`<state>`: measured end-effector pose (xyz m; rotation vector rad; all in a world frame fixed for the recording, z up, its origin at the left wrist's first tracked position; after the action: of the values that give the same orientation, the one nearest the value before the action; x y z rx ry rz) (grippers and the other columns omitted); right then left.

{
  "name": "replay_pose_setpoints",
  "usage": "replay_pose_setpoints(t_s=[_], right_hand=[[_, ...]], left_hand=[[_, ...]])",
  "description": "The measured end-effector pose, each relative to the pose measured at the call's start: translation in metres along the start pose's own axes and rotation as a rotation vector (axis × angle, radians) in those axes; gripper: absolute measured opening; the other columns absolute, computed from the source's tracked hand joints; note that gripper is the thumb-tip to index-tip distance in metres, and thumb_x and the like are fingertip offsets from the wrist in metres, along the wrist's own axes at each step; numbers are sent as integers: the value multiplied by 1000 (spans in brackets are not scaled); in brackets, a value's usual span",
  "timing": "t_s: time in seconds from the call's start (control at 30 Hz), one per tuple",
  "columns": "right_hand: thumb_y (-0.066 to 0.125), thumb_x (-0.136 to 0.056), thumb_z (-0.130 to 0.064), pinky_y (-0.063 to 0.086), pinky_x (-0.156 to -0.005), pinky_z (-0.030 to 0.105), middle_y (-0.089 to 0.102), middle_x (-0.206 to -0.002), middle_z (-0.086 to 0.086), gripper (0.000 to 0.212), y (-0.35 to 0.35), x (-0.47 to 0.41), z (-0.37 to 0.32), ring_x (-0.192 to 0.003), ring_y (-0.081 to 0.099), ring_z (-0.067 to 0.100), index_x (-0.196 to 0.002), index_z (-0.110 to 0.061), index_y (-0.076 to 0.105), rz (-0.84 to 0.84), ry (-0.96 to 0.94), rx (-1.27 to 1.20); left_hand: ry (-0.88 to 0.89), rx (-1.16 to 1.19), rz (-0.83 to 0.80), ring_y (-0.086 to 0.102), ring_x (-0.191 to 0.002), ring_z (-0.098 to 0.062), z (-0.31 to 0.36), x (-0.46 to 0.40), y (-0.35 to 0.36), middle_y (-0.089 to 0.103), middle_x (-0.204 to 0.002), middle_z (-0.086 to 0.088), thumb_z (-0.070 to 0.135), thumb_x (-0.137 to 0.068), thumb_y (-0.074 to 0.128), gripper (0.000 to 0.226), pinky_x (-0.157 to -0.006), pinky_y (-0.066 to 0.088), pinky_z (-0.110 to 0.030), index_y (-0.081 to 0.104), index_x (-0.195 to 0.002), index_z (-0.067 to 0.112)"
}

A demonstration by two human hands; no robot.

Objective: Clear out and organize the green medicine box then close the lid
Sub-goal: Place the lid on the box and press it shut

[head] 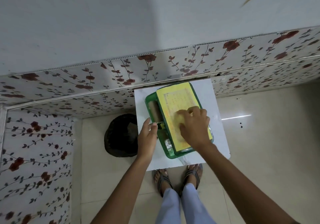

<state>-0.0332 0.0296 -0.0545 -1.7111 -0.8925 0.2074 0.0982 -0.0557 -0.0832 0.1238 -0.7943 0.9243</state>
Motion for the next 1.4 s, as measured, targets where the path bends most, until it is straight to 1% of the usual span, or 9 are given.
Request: replay_pose_setpoints(t_s=[0.13,0.23,0.3,0.43,0.63,1.0,1.13,1.3,1.4], right_hand=[[74,-60,-58,15,-112,57,7,-156,13,108,-3,-25,31,-143,6,39,-143,-31,11,-169,156,6],[80,-52,-57,29,-108,59,20,-154,11,125,5,-40,39,-138,25,38,-144,-29,-1,-300,157,-202],[83,-56,-46,36,-107,53,26,-151,7,120,9,-41,33,-135,31,32,-144,-25,4,-315,105,-316],[82,-62,-36,38,-104,47,28,-148,6,113,17,-36,26,-133,33,29,-145,-25,6,-286,53,-367],[80,-67,-30,38,-103,43,24,-153,2,109,15,-32,25,-136,32,26,-146,-24,6,-288,8,-421],[69,-63,-47,41,-104,49,12,-158,-5,111,20,-33,32,-140,26,23,-147,-25,0,-344,-61,-375],[70,-63,-46,45,-101,50,11,-158,-5,112,25,-32,35,-140,29,24,-147,-26,0,-361,-73,-368],[63,-84,-24,47,-93,43,42,-143,7,64,11,-53,24,-121,52,31,-137,-18,27,-219,133,-553],[45,-95,-30,45,-93,40,52,-134,15,49,4,-90,7,-117,54,33,-137,-10,32,-156,244,-588]], left_hand=[[38,-50,18,50,-124,-24,10,-8,2,46,-142,-7,33,-94,45,53,-104,43,-48,30,-143,25],[53,-48,26,49,-124,-23,19,-12,4,49,-139,-5,36,-94,42,51,-104,42,-48,31,-143,26],[73,-39,27,55,-116,-19,24,-13,3,59,-120,3,38,-96,38,41,-101,45,-48,41,-136,30],[133,-106,25,63,-86,-7,25,-14,2,64,-89,13,40,-96,33,18,-86,54,-44,50,-93,45],[236,-215,68,67,-96,-17,24,-19,0,71,-103,-1,39,-94,42,30,-77,55,-35,58,-114,22],[270,-290,180,64,-78,-18,22,-17,7,70,-92,-3,29,-93,46,24,-65,52,-33,60,-104,13],[216,-287,210,60,-74,-17,23,-19,6,69,-87,-4,21,-90,51,18,-55,41,-18,64,-97,9],[-66,-9,121,64,-82,-23,38,-37,1,68,-90,-7,-3,-78,56,18,-70,50,-27,66,-90,6],[-161,96,145,54,-66,-21,53,-62,0,60,-75,-7,7,-81,50,12,-63,42,-29,60,-75,6]])
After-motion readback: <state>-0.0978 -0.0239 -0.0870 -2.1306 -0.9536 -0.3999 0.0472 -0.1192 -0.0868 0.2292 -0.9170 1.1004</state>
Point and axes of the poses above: each hand's wrist, its own x-axis away from the middle knuckle, its own y-axis out of the palm, z = x × y, the point moved 3 cm from there along -x, towards the middle knuckle
